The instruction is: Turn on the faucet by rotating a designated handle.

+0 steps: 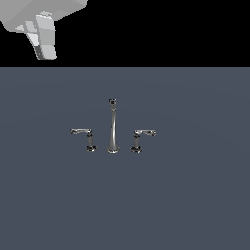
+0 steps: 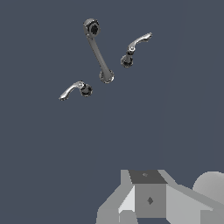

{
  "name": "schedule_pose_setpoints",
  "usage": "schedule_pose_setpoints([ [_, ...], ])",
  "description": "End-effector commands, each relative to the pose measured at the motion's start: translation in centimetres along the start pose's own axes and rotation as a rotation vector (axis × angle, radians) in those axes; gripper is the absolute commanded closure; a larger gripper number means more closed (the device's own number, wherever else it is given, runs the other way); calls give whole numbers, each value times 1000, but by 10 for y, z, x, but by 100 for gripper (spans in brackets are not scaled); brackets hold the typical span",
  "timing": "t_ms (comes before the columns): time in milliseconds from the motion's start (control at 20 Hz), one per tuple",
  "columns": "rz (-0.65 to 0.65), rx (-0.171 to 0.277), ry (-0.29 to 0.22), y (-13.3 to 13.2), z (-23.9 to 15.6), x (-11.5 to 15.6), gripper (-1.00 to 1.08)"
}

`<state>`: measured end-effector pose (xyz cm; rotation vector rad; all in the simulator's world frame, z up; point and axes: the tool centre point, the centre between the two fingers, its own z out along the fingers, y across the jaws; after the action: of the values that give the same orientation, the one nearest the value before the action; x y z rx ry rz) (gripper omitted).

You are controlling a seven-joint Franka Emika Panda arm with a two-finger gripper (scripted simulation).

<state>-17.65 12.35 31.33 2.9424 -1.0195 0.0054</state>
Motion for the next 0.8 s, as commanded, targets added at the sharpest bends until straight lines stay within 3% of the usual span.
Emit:
schedule_pose_setpoints([
  [0, 52, 3, -2, -11, 12, 2, 108],
  [750, 324, 12, -14, -70, 77, 23, 108],
])
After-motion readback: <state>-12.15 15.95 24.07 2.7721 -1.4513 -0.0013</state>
